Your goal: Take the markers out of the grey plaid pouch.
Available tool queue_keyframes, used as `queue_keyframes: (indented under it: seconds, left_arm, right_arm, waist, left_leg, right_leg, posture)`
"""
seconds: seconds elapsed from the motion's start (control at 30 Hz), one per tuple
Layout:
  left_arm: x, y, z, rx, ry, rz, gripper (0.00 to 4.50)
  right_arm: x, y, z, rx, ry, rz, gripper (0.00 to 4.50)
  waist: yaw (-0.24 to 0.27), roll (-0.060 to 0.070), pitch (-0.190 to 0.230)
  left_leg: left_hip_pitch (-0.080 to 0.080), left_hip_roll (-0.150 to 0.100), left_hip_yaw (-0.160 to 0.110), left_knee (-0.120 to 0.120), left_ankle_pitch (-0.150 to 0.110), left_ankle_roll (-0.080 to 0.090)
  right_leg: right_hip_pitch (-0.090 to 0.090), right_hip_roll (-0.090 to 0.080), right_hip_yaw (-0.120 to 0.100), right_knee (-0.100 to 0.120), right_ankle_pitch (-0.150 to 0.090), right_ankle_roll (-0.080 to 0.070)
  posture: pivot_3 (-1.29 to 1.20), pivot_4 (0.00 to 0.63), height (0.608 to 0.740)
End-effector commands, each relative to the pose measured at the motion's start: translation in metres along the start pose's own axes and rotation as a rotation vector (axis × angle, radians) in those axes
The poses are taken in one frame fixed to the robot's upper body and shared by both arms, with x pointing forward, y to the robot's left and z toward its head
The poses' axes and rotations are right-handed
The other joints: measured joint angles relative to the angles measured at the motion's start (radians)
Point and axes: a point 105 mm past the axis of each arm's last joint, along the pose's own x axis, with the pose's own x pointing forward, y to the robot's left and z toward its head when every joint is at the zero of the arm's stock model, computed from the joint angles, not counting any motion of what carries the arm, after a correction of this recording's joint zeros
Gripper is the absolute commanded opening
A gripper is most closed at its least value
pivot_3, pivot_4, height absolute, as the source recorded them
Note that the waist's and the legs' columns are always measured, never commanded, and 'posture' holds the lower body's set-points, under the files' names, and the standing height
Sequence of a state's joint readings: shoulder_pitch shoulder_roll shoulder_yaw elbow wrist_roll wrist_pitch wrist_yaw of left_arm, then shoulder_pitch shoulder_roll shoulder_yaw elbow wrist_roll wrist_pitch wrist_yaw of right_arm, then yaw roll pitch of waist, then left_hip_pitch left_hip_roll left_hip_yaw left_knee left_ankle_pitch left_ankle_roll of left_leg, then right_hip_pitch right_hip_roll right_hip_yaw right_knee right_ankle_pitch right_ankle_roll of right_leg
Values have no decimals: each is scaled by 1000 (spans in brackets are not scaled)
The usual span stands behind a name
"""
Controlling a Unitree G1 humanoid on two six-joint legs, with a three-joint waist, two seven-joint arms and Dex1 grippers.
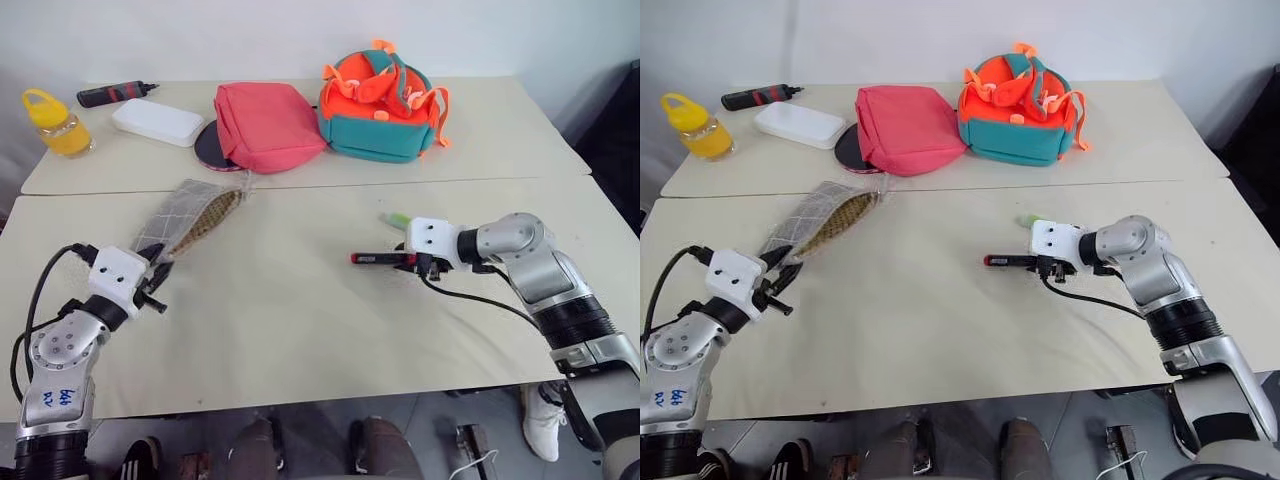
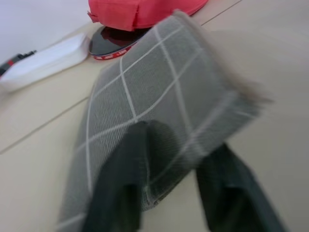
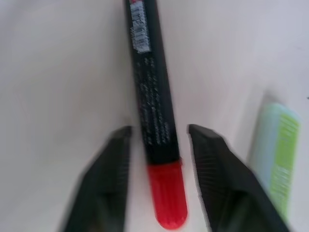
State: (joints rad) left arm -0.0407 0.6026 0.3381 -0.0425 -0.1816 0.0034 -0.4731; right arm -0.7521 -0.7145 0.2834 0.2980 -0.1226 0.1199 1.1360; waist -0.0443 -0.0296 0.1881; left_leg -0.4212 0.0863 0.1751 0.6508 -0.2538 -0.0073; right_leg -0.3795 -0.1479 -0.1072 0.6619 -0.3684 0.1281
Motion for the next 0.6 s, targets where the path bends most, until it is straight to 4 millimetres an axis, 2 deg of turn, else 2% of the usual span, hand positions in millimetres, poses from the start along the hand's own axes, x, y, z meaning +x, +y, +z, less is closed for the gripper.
queue_keyframes:
  seconds: [0.03,0.13,0.17,0.37,0.5,0.53,0.6]
  left_arm:
    - [-7,0,24,-54,-92,-37,2707]
    - [-20,-4,34,-142,-132,-87,3713]
    - [-26,-5,37,-163,-138,-103,4009]
    - [-52,-25,37,-229,-111,-203,4009]
    - [-68,-17,38,-315,-128,-149,4009]
    - [-70,-14,36,-328,-128,-126,4009]
    - [-75,-10,31,-333,-119,-71,4009]
  right_arm:
    - [-8,-4,8,54,-74,-23,3298]
    - [-15,-2,23,157,-202,-15,4380]
    - [-19,0,29,192,-257,-8,4500]
    - [-35,9,45,325,-435,-9,4500]
    - [-48,23,66,427,-638,-20,4500]
    - [-47,30,68,466,-699,-27,4500]
    - [-43,54,58,471,-719,-42,4500]
  waist:
    - [0,0,0]
    - [1,0,0]
    - [-1,0,0]
    - [-1,0,0]
    - [8,0,0]
    - [11,0,0]
    - [18,-1,-1]
  left_leg:
    - [0,0,0,0,0,0]
    - [0,0,0,-1,0,0]
    - [0,0,0,-1,0,0]
    - [0,0,-1,-2,0,0]
    - [0,0,-2,-1,0,0]
    - [0,0,-3,-1,0,0]
    - [0,0,-3,-1,0,0]
  right_leg:
    - [0,0,0,0,0,0]
    - [0,0,0,-1,0,0]
    - [0,0,0,-1,0,0]
    - [0,0,0,-2,0,0]
    - [1,0,0,-3,0,0]
    - [2,0,0,-2,0,0]
    - [2,0,0,-3,0,0]
  posture:
    - [0,150,740]
    - [0,150,740]
    - [0,150,740]
    - [0,150,740]
    - [0,150,740]
    - [0,150,740]
    - [0,150,740]
